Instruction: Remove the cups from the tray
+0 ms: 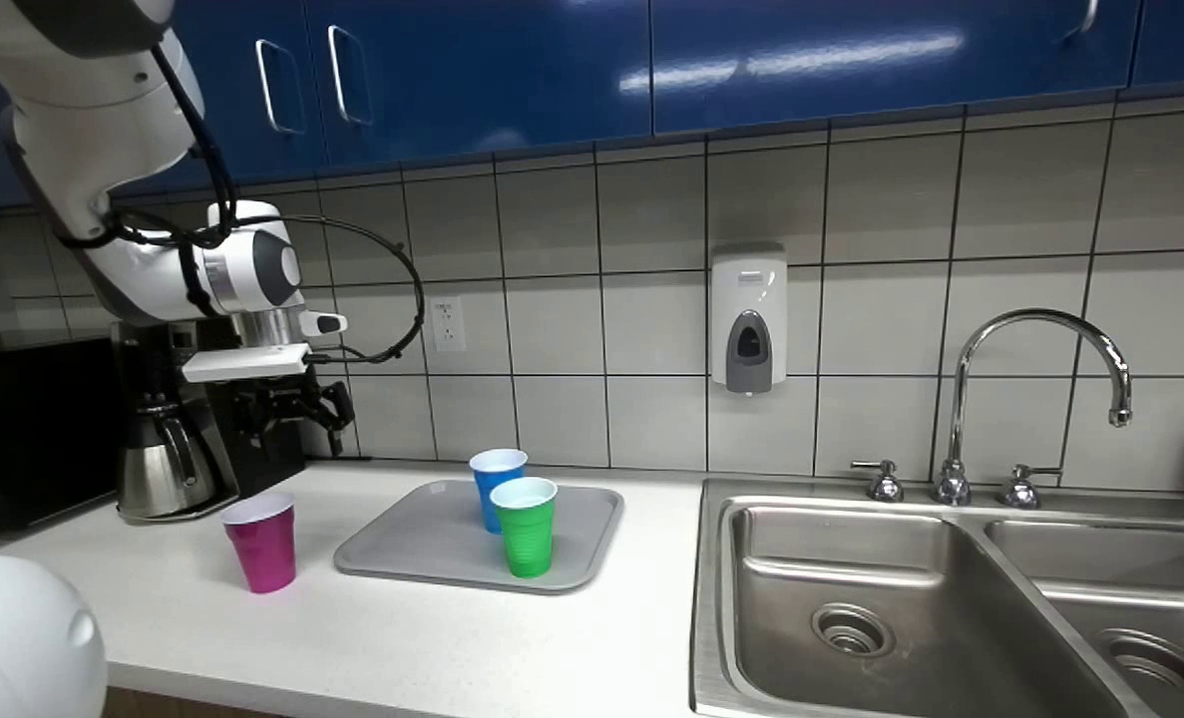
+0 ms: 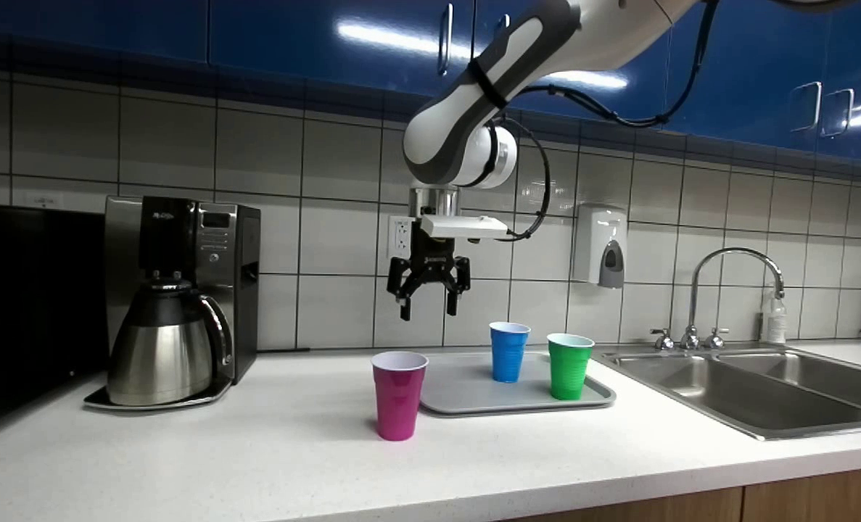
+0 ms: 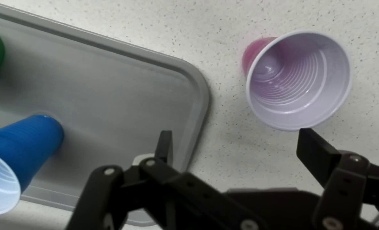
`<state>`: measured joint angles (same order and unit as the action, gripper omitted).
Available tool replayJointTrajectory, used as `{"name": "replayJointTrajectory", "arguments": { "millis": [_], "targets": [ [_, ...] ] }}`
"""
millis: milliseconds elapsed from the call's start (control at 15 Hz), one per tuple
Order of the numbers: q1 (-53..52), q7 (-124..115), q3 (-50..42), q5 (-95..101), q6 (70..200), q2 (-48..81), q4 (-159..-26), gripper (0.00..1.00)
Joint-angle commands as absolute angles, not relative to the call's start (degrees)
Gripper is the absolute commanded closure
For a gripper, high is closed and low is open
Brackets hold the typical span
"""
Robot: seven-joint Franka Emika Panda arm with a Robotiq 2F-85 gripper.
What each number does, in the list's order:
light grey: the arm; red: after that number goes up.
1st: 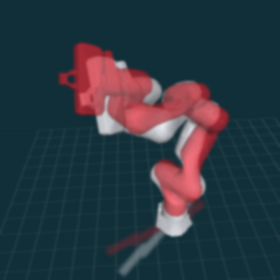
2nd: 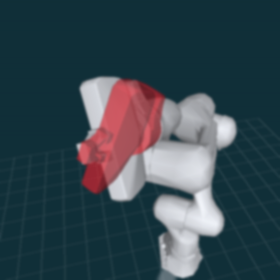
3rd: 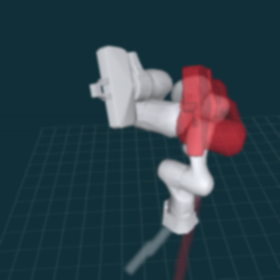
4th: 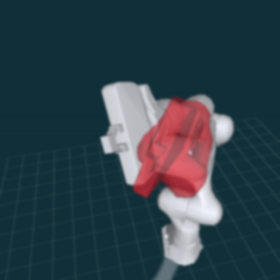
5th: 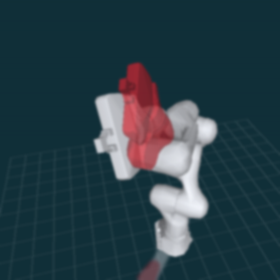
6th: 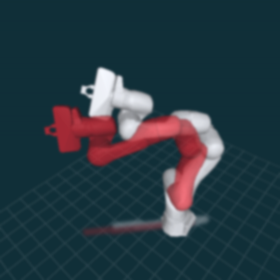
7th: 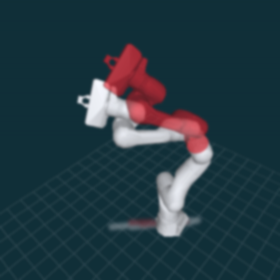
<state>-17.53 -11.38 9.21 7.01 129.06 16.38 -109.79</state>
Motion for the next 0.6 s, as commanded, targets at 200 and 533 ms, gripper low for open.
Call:
{"name": "replayJointTrajectory", "arguments": {
  "millis": [200, 533],
  "targets": [
    [-14.31, -10.77, 8.08, 6.31, 128.15, 13.14, -112.95, 0.0],
    [-12.82, -11.24, 6.88, 6.81, 128.0, 12.36, -113.82, 0.0]
  ]
}}
